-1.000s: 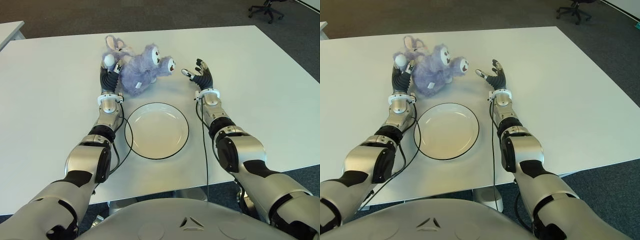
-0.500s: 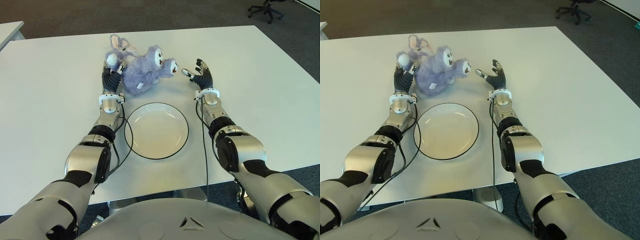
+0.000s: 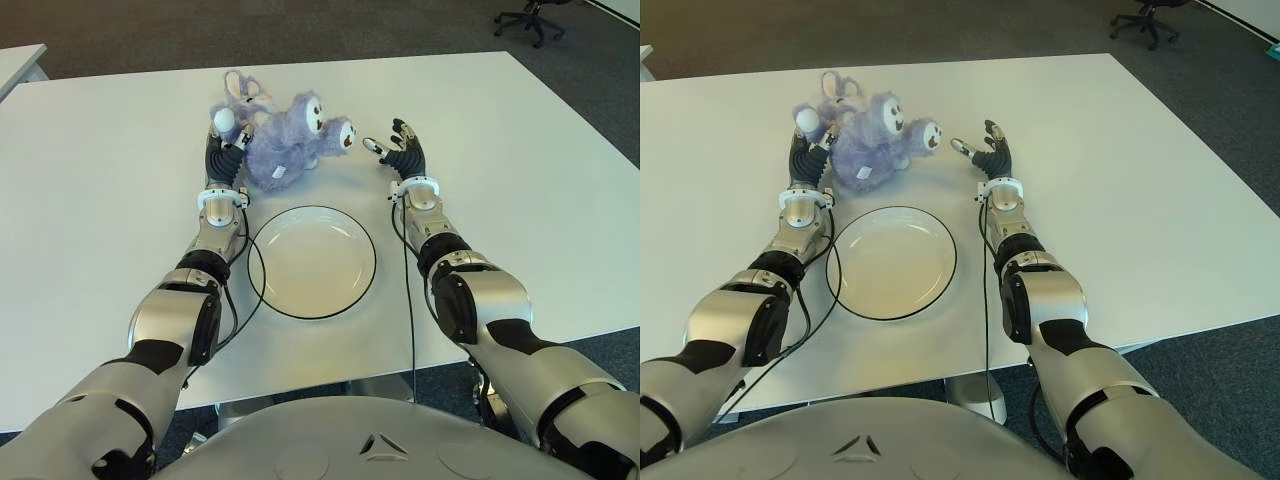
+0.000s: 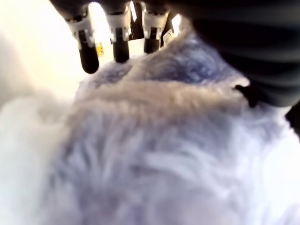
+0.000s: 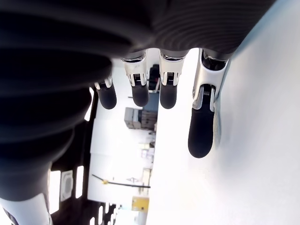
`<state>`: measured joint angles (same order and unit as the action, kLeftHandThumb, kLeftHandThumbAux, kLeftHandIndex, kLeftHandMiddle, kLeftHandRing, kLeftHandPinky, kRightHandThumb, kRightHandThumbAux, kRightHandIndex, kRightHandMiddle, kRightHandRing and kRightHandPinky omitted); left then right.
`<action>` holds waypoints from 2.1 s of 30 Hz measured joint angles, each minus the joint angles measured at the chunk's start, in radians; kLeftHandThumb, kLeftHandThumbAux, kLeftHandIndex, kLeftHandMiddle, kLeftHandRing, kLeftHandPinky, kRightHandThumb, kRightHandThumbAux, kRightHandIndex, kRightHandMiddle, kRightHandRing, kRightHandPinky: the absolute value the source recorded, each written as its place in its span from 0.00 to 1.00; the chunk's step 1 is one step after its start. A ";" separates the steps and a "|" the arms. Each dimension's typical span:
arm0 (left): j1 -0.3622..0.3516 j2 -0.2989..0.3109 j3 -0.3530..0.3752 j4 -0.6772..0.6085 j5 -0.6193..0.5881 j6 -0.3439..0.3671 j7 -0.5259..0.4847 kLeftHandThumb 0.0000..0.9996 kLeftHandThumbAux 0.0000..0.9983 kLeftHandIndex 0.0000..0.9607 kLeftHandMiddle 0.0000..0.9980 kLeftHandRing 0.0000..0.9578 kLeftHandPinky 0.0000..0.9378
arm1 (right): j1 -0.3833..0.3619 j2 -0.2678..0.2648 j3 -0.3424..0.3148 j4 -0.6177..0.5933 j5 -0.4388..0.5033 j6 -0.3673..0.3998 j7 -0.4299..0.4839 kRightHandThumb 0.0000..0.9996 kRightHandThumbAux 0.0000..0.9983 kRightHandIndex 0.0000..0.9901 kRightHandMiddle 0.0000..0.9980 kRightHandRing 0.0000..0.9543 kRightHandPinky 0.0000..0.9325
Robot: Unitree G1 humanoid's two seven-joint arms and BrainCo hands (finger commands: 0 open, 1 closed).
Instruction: Put the doll into the plate.
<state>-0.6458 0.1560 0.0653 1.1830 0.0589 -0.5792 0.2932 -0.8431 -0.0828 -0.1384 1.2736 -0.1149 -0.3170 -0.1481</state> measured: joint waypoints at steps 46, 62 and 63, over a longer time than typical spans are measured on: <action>-0.059 -0.018 0.031 0.077 0.051 0.060 0.284 0.84 0.66 0.42 0.53 0.57 0.61 | -0.001 -0.009 -0.002 0.000 0.000 0.000 -0.005 0.06 0.72 0.08 0.06 0.06 0.07; -0.067 -0.028 0.016 0.083 0.097 0.088 0.416 0.85 0.65 0.44 0.57 0.65 0.69 | -0.001 -0.009 -0.008 0.000 0.001 0.000 -0.005 0.07 0.72 0.07 0.05 0.04 0.06; -0.067 -0.029 0.015 0.083 0.099 0.088 0.420 0.85 0.65 0.44 0.57 0.65 0.69 | -0.001 -0.009 -0.009 0.000 0.001 0.000 -0.005 0.07 0.72 0.07 0.05 0.04 0.06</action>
<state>-0.7133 0.1273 0.0804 1.2656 0.1579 -0.4907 0.7132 -0.8438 -0.0921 -0.1471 1.2739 -0.1144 -0.3167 -0.1530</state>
